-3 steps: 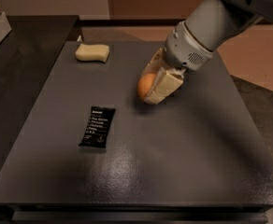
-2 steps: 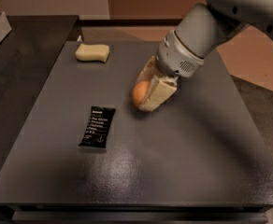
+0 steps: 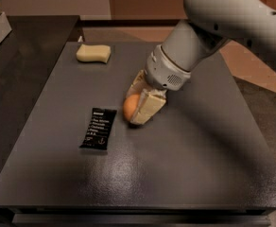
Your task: Move orange near rxbar chocolate
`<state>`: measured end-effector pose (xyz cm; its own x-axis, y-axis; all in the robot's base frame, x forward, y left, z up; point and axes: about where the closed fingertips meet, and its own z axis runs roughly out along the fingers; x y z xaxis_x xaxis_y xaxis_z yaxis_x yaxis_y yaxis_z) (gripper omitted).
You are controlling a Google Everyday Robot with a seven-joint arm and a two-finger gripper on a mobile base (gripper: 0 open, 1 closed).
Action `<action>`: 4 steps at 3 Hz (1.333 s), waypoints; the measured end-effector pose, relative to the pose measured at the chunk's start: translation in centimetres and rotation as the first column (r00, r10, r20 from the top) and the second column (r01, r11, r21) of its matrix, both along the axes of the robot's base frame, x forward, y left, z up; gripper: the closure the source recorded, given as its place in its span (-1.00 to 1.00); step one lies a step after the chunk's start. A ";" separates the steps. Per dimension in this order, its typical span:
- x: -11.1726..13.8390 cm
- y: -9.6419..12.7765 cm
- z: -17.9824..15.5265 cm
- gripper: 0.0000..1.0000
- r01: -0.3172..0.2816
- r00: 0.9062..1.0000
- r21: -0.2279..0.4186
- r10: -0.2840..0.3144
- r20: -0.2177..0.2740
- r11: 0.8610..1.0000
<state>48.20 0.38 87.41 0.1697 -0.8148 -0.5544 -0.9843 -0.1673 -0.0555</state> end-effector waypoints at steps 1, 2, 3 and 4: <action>-0.3 0.9 -1.0 1.00 -0.012 1.000 0.004 0.012 -0.017 1.000; -0.4 1.5 -1.4 0.63 -0.010 1.000 0.016 0.010 -0.028 1.000; -0.6 1.9 -1.9 0.17 -0.010 0.999 0.020 0.011 -0.038 1.000; -0.7 2.0 -1.9 -0.28 -0.012 0.999 0.019 0.013 -0.036 1.000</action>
Offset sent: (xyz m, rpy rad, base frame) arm -0.0033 0.0200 -0.0203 0.0327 0.0448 0.0024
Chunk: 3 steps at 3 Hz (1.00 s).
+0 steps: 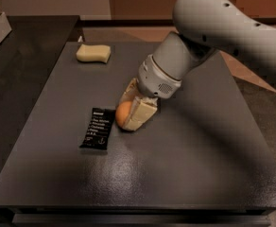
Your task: Move orange near rxbar chocolate
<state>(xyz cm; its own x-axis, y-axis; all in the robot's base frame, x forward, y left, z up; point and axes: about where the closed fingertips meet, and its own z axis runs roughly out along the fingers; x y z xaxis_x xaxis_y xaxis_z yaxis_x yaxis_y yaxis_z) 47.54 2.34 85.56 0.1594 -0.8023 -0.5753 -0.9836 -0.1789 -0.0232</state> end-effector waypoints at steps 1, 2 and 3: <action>-0.1 0.1 0.1 -0.74 -0.002 1.000 -0.001 0.002 0.002 1.000; -0.2 0.2 0.1 -1.00 -0.004 1.000 -0.002 0.004 0.003 1.000; -0.2 0.2 0.1 -1.00 -0.004 1.000 -0.002 0.004 0.004 1.000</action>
Offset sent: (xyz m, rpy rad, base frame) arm -0.0008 0.0009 0.0006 -0.0008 -0.0016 0.0019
